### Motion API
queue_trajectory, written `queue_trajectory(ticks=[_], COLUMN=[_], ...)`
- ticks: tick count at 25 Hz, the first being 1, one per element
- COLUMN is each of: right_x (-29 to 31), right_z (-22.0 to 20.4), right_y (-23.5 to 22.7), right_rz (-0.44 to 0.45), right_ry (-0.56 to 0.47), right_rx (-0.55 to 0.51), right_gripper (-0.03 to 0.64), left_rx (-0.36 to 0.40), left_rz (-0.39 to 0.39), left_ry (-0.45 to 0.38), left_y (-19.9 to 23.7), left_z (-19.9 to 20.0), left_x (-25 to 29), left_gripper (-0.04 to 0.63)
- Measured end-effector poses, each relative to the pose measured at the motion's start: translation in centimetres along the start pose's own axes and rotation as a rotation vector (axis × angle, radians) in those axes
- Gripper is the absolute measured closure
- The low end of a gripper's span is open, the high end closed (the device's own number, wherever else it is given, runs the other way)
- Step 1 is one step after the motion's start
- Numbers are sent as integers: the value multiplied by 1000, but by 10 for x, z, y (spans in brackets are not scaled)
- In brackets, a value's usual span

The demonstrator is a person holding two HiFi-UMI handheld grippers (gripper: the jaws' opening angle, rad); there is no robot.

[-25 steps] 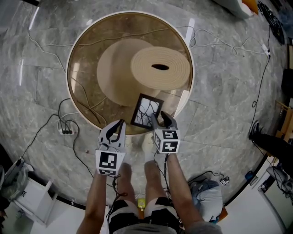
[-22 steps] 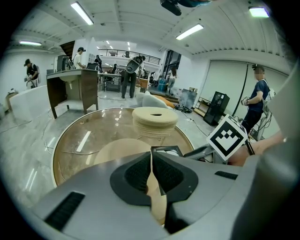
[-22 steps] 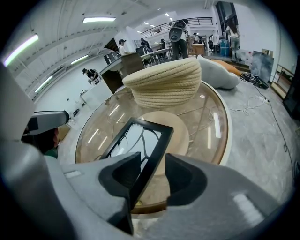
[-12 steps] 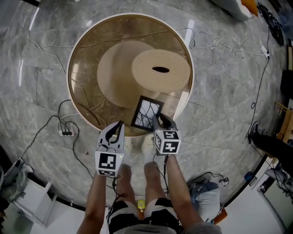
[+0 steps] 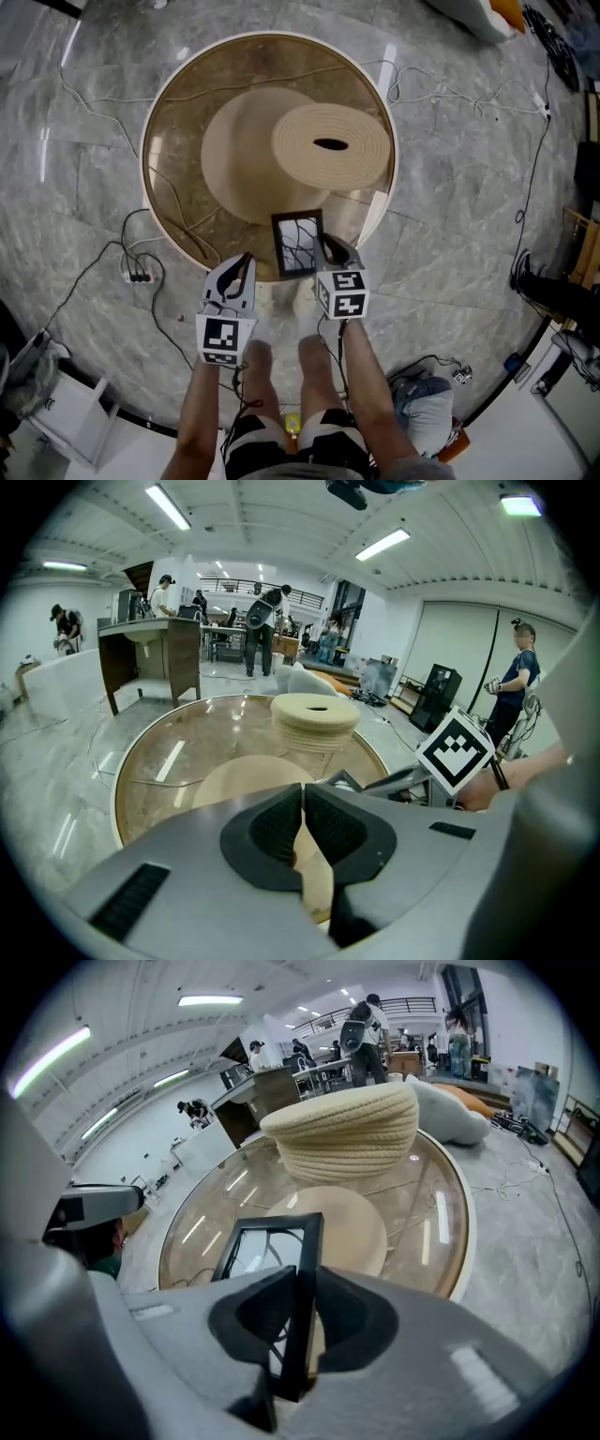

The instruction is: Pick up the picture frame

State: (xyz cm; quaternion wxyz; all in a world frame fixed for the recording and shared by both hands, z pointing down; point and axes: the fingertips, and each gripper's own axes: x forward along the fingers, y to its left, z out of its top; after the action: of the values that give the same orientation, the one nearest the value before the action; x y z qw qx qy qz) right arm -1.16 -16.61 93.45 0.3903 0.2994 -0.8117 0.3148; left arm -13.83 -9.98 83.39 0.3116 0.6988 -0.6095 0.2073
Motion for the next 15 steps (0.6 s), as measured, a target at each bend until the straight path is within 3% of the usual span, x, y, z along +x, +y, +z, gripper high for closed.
queue_trajectory(ticks=[9,15], right_x=[-24,-64], right_z=[28,77], right_y=[11,28], right_rz=[0,-5], right_ry=[-95,-201], right_rx=[-12,-34], right_gripper=[557,557], left_rx=[2,26], left_rz=[25,42], left_ry=[-25,-73], left_y=[6,12], left_z=[15,52], left_x=[-20,-45], left_gripper=[568,568])
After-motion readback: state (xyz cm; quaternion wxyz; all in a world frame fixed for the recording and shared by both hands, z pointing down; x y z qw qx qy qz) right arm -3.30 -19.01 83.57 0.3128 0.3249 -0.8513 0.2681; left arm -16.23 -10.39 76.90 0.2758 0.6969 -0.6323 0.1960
